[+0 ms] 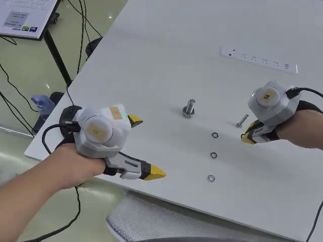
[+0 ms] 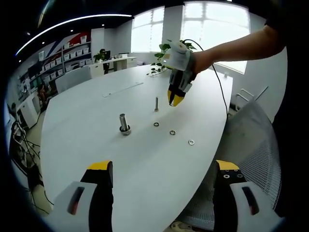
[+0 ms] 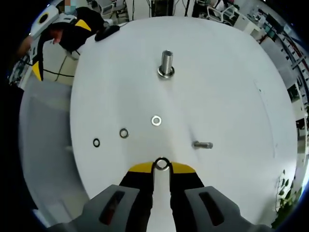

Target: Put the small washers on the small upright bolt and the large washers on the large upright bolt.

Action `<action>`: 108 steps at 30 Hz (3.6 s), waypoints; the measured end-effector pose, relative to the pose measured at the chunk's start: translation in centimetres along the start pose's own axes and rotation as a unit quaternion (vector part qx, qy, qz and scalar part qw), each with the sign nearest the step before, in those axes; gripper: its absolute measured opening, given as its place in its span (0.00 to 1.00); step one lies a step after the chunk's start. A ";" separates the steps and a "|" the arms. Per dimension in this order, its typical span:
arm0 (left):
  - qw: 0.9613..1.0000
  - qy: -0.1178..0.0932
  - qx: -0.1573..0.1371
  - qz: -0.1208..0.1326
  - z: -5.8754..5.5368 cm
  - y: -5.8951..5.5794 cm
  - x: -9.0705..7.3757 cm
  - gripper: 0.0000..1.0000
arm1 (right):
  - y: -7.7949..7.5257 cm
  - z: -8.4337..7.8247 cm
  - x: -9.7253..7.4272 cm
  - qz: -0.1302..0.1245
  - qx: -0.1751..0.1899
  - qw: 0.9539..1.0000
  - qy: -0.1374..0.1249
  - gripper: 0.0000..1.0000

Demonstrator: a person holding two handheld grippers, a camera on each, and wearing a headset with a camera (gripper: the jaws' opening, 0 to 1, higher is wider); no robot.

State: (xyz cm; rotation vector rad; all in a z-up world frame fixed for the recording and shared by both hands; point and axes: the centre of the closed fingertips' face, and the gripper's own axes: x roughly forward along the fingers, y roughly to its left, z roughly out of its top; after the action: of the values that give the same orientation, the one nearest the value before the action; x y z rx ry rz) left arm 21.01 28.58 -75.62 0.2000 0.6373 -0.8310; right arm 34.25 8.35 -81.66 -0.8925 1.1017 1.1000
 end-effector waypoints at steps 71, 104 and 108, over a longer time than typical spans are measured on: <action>1.000 0.005 -0.014 -0.012 -0.7 1.0 0.5 0.89 | -6.0 2.1 1.9 -0.022 0.008 1.000 0.002 0.12; 0.999 0.022 -0.023 -0.015 -1.9 1.1 0.5 0.86 | -6.0 0.8 5.6 -0.012 0.006 1.000 0.023 0.12; 0.999 0.021 -0.024 -0.015 -1.9 1.1 0.4 0.86 | -5.9 1.0 5.5 -0.013 0.002 1.000 0.024 0.12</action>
State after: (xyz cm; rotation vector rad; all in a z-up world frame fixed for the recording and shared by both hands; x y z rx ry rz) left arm 21.23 29.83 -77.47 0.1653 0.6993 -0.8406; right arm 40.64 9.12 -86.67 -0.9319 1.1269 1.0592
